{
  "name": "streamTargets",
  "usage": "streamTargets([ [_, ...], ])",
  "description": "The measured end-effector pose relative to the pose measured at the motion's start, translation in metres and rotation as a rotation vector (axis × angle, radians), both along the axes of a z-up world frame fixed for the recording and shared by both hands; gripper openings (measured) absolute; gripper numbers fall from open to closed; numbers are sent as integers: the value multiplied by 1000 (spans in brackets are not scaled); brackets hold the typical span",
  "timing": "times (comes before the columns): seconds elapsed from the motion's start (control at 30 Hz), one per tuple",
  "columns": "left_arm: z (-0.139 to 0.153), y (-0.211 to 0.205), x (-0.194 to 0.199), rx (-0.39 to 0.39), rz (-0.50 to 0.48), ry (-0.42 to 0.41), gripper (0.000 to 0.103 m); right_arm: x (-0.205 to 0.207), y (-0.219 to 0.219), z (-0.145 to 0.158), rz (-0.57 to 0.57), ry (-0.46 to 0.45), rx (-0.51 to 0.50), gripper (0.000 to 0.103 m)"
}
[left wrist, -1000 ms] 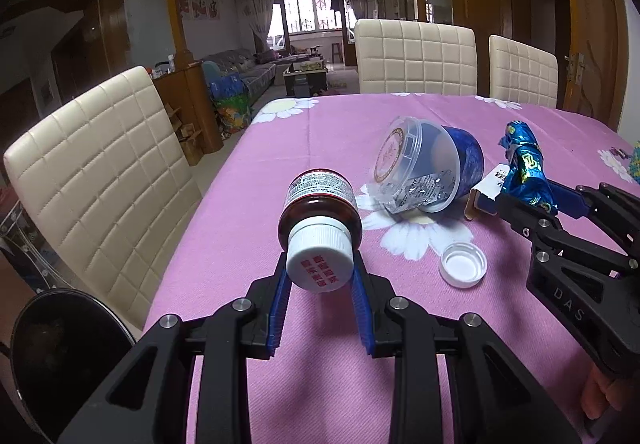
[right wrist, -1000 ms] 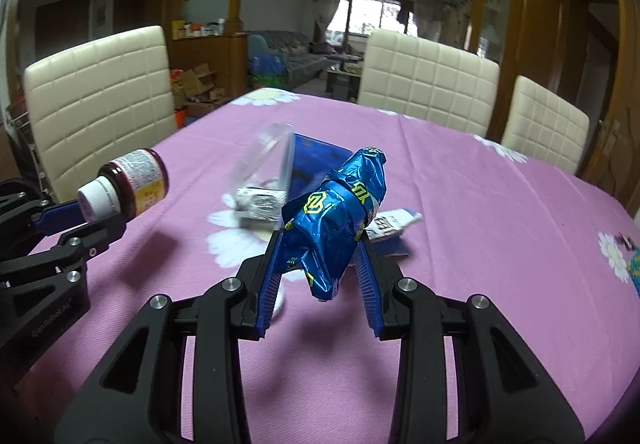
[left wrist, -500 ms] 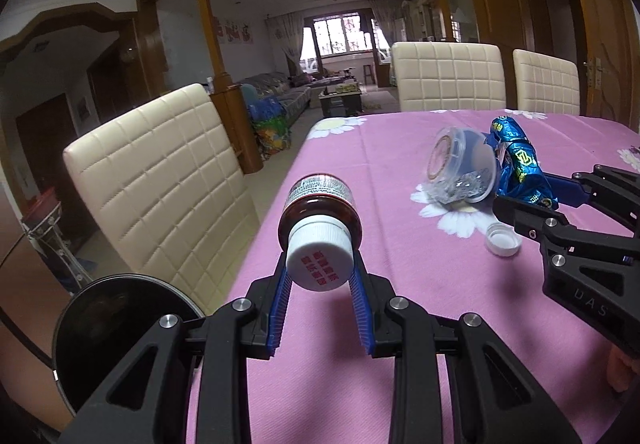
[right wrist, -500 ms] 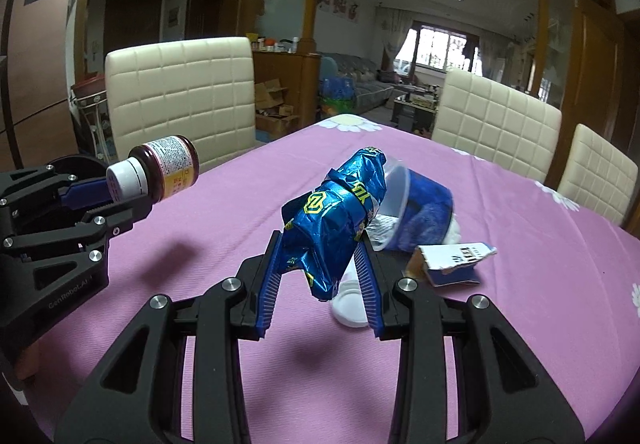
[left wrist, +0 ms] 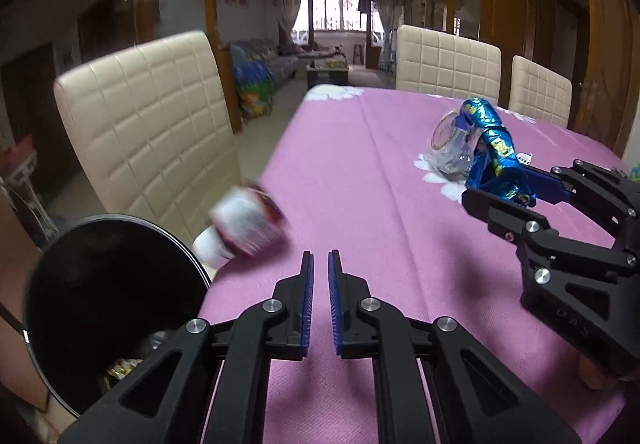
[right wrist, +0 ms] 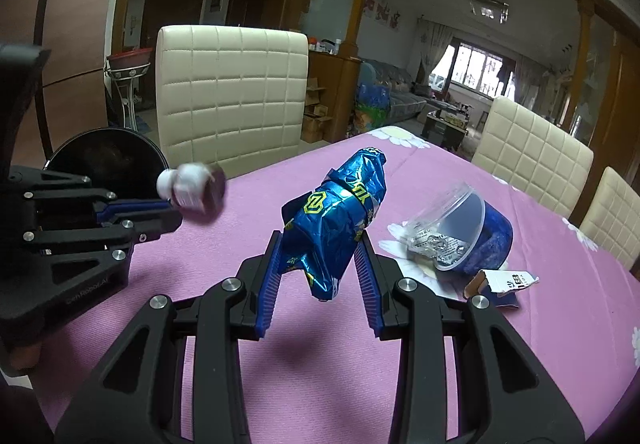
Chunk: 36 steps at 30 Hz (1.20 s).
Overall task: Collect trash
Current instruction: 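Carry the pill bottle over the bin and open the left tool, then carry the blue wrapper over the bin and open the right tool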
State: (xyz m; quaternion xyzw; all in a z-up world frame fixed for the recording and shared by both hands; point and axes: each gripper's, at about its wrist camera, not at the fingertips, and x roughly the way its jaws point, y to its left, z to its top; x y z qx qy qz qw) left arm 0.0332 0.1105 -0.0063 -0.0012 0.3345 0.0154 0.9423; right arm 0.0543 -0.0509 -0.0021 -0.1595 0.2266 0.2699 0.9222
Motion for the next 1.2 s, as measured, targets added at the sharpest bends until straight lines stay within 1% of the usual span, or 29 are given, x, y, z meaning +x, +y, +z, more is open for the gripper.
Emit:
streamTargets([
  [0.03, -4, 4, 6, -28, -16, 40, 9, 2, -1, -1, -6, 9, 3, 37],
  [0.07, -8, 7, 9, -52, -8, 62, 9, 4, -1, -2, -11, 18, 5, 37],
  [0.13, -11, 15, 10, -94, 1, 75, 9, 5, -3, -2, -18, 24, 8, 37],
  [0.33, -12, 32, 0, -89, 78, 60, 9, 8, -5, -3, -19, 27, 11, 37],
  [0.47, -17, 37, -4, -92, 109, 77, 10, 6, -1, -3, -12, 31, 7, 37],
  [0.53, -16, 41, -7, -84, 137, 74, 24, 5, 1, -3, -7, 31, 2, 37],
  [0.57, -15, 42, -10, -81, 146, 64, 52, 5, 2, -3, -4, 32, 1, 37],
  [0.6, -12, 43, -14, -77, 158, 43, 77, 4, 3, -4, 0, 33, -1, 37],
  [0.63, -7, 45, -21, -68, 179, 3, 81, 3, 4, -4, 3, 33, -6, 38],
  [0.73, 2, 50, -29, -21, 213, -42, 81, 2, 5, -4, 9, 32, -8, 38],
  [0.77, 4, 54, -32, -23, 226, -47, 81, 1, 5, -4, 10, 33, -8, 38],
  [0.87, 6, 73, -36, -46, 276, -47, 81, 0, 7, -4, 15, 37, -11, 38],
  [1.0, 6, 98, -40, -46, 368, -43, 81, -3, 14, -4, 42, 50, -23, 38],
  [1.07, 4, 108, -43, -36, 412, -37, 81, -5, 22, -3, 71, 69, -18, 38],
  [1.2, 2, 117, -47, 3, 452, -26, 81, -11, 43, 2, 130, 93, -8, 38],
])
